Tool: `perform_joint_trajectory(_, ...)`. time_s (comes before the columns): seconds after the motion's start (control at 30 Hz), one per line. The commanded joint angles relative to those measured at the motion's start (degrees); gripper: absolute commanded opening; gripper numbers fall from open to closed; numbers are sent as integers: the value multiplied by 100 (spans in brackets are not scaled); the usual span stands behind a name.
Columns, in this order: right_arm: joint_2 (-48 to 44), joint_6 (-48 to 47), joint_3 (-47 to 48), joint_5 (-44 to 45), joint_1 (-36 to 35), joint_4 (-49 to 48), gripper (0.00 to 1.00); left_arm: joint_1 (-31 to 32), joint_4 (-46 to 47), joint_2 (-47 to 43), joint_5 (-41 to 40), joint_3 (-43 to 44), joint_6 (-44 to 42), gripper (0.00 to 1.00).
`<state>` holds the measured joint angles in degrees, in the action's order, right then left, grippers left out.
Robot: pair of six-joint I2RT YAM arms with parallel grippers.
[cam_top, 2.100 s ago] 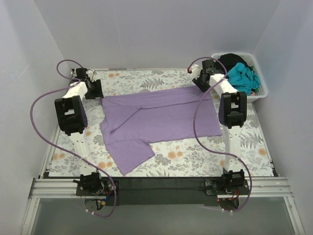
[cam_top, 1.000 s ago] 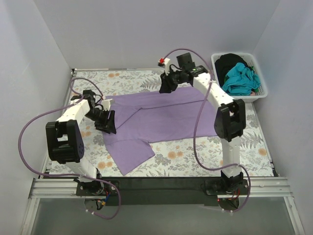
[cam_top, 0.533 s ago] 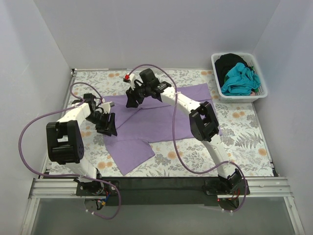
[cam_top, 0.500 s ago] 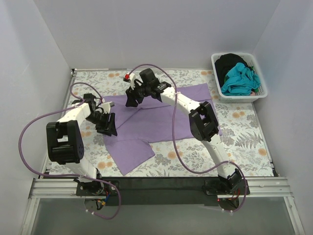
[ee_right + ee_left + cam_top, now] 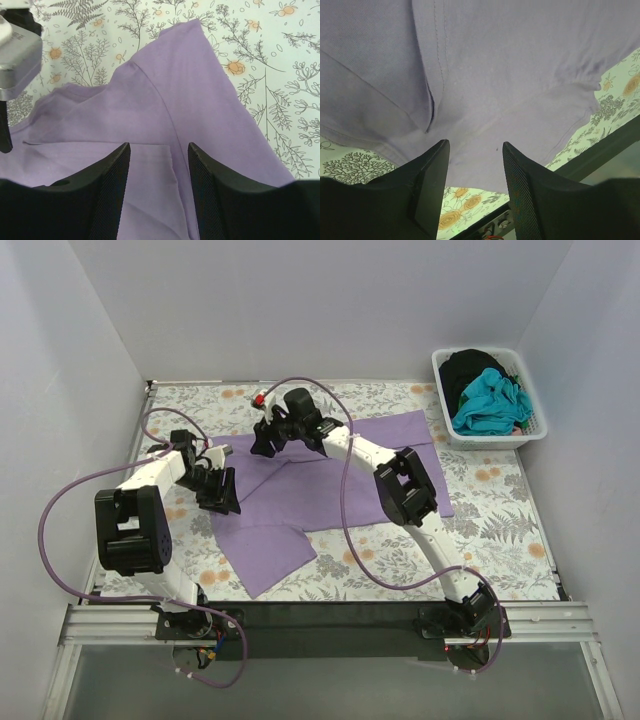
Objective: Fold and stack the t-shirts
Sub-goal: Fold the tshirt
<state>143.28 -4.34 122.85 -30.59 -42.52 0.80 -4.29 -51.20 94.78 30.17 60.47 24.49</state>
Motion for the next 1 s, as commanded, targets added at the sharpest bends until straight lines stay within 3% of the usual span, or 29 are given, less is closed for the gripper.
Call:
perform_joint_trajectory(0.0, 130, 126, -24, 53, -63, -475, 57, -1, 119, -259, 112, -26, 91, 46)
perform_joint_trajectory(0.7, 402, 205, -296, 35, -107, -554, 51, -1, 172, -92, 85, -26, 117, 47)
perform_joint_trajectory(0.97, 411, 118, -296, -149, -116, -554, 33, -1, 198, -30, 15, 9, 117, 47)
